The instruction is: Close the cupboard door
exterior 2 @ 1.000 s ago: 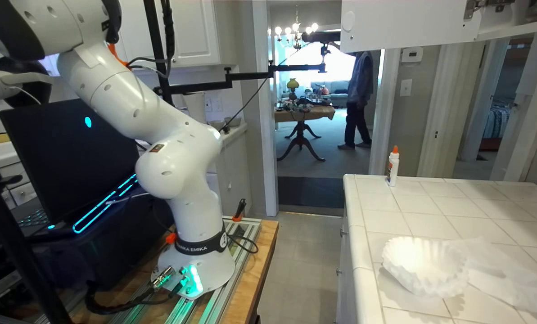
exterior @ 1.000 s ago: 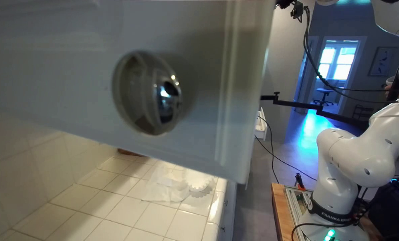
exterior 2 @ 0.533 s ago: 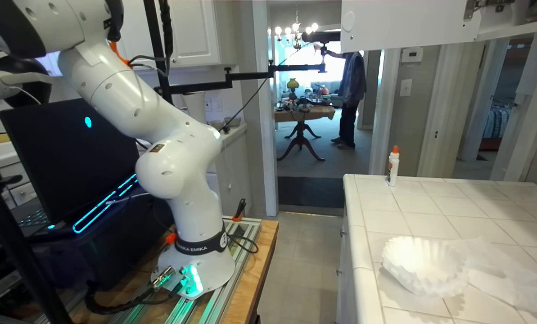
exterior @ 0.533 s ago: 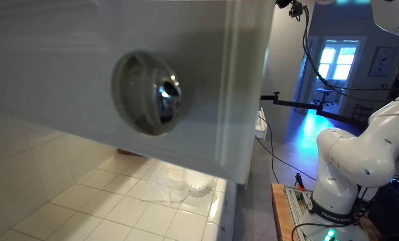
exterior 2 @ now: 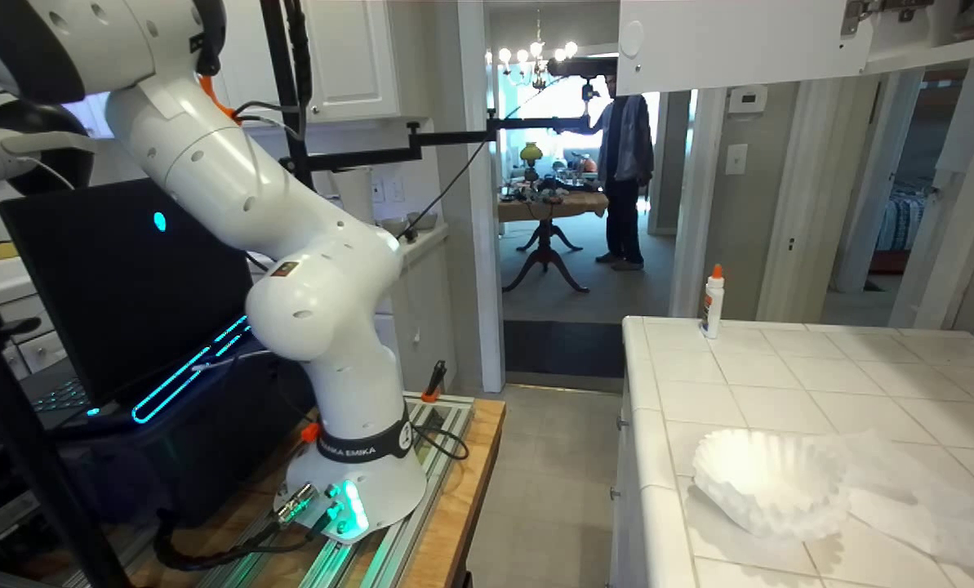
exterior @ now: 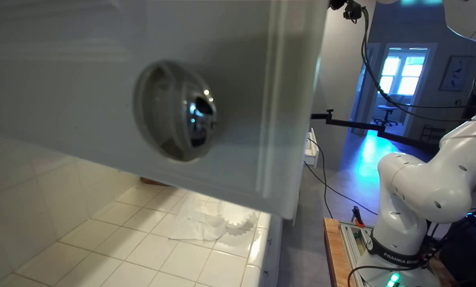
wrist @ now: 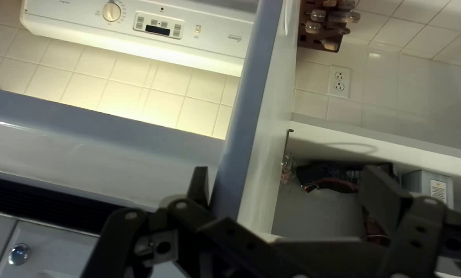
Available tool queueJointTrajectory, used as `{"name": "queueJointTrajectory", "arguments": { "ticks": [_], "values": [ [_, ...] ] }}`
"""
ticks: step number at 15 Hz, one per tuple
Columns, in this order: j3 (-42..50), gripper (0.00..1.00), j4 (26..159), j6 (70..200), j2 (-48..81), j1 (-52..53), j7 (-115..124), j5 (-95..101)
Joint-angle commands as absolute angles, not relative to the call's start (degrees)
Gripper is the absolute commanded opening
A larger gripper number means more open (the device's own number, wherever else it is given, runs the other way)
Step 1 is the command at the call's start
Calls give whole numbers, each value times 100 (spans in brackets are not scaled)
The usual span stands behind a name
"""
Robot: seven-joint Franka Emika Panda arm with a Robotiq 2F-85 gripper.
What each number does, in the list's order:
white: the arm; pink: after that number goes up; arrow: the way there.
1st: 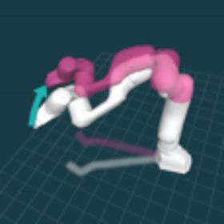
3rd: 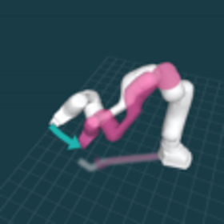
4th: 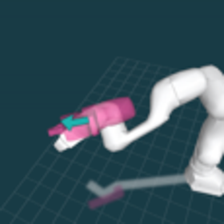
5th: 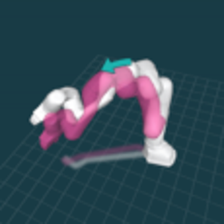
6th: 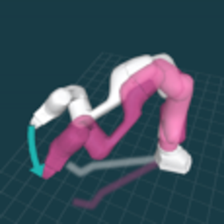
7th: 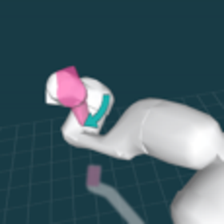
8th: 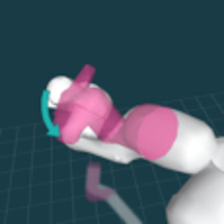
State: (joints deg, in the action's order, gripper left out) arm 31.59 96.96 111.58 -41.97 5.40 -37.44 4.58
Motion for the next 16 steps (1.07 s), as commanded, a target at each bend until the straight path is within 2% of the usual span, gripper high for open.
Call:
{"name": "queueJointTrajectory", "arguments": {
  "ticks": [1, 16],
  "values": [
    [2967, 100, 9743, 10893, -4265, 479, -4069, 302],
    [1984, 100, 10267, 10528, -4962, 457, -4614, 425]
  ]
}}
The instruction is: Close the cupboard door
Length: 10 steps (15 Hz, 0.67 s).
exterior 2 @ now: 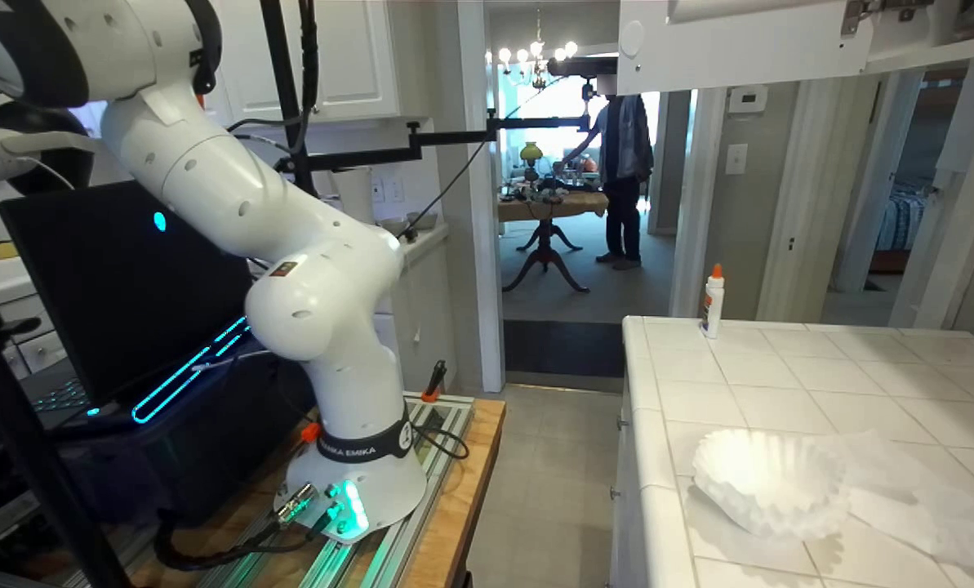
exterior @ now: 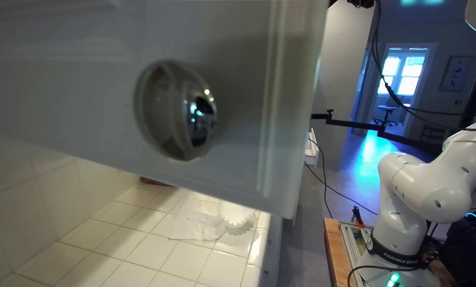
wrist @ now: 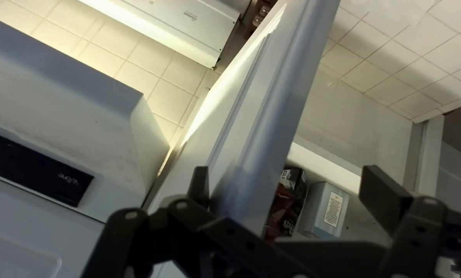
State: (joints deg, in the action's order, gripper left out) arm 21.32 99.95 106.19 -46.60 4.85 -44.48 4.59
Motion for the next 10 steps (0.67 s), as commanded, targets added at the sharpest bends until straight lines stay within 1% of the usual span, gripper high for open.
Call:
{"name": "queueJointTrajectory", "arguments": {
  "ticks": [1, 10],
  "values": [
    [1937, 100, 10311, 10517, -5021, 468, -4619, 425],
    [1853, 100, 10717, 10886, -5349, 854, -5054, 300]
  ]
}}
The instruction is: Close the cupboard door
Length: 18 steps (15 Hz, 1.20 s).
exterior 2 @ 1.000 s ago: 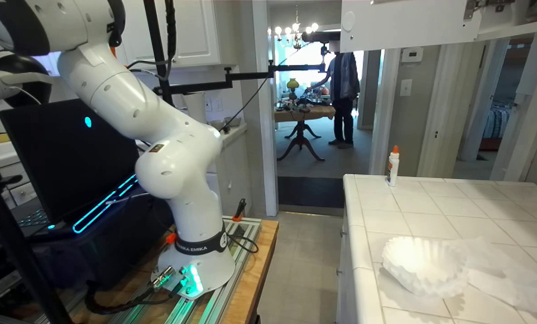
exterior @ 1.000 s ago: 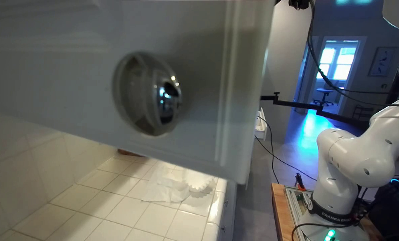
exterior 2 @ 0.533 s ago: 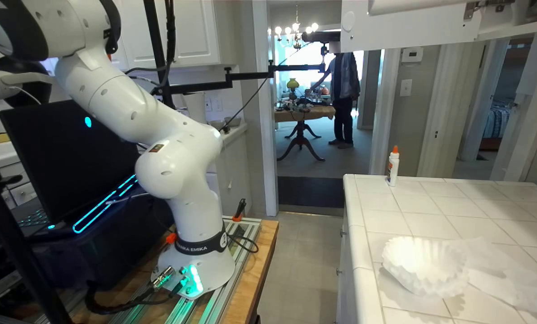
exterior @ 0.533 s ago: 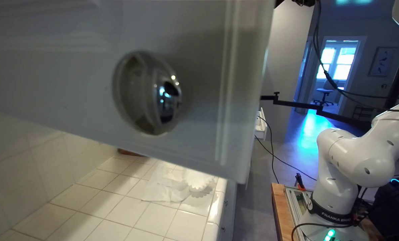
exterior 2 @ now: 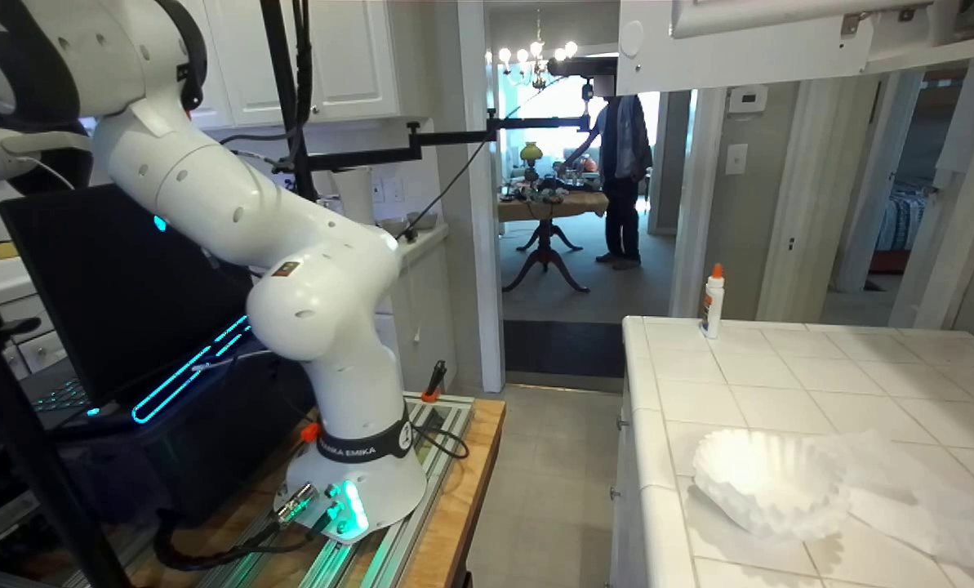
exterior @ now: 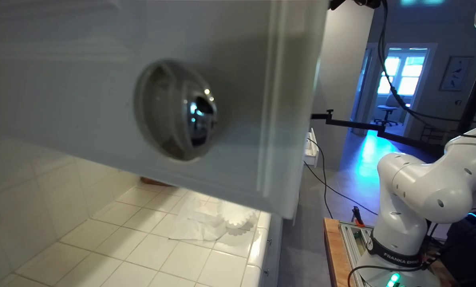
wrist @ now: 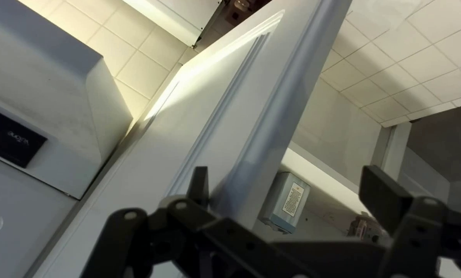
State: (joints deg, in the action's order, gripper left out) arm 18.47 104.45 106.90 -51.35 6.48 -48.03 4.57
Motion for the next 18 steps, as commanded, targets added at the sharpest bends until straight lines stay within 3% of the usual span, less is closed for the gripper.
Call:
{"name": "queueJointTrajectory", "arguments": {
  "ticks": [1, 18],
  "values": [
    [1863, 100, 10754, 10947, -5351, 928, -5086, 257],
    [1650, 100, 10996, 11703, -4839, 1650, -4987, -672]
  ]
}}
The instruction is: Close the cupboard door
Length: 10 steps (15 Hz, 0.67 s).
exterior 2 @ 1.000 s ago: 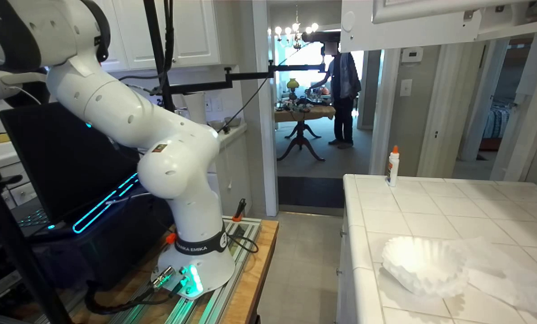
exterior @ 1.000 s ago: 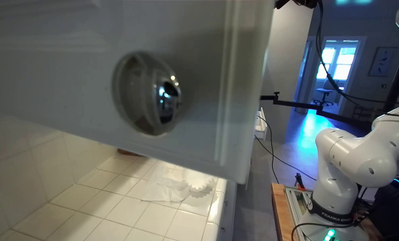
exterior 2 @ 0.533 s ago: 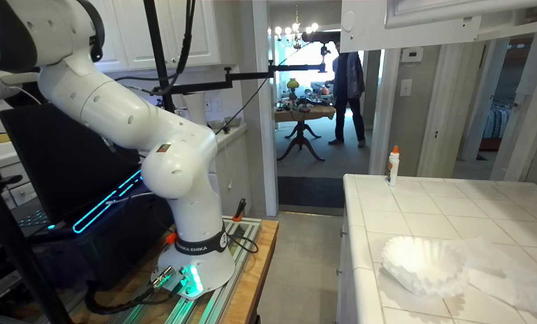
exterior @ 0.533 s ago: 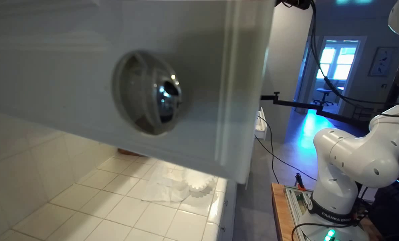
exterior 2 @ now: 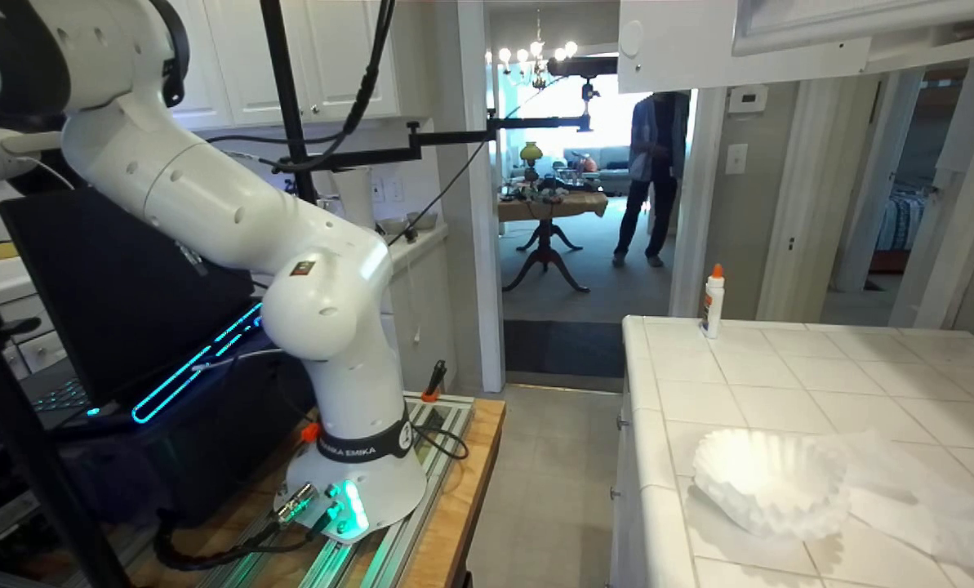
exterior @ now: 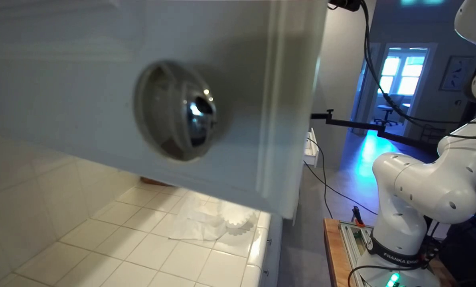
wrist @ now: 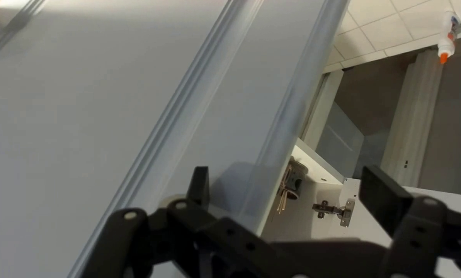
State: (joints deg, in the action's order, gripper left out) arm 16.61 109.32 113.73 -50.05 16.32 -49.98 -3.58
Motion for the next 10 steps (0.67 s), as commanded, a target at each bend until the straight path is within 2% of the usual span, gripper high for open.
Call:
{"name": "queueJointTrajectory", "arguments": {
  "ticks": [1, 10],
  "values": [
    [1643, 100, 11012, 11806, -4784, 1637, -4945, -747],
    [1454, 100, 11213, 12773, -4151, 1525, -4412, -989]
  ]
}}
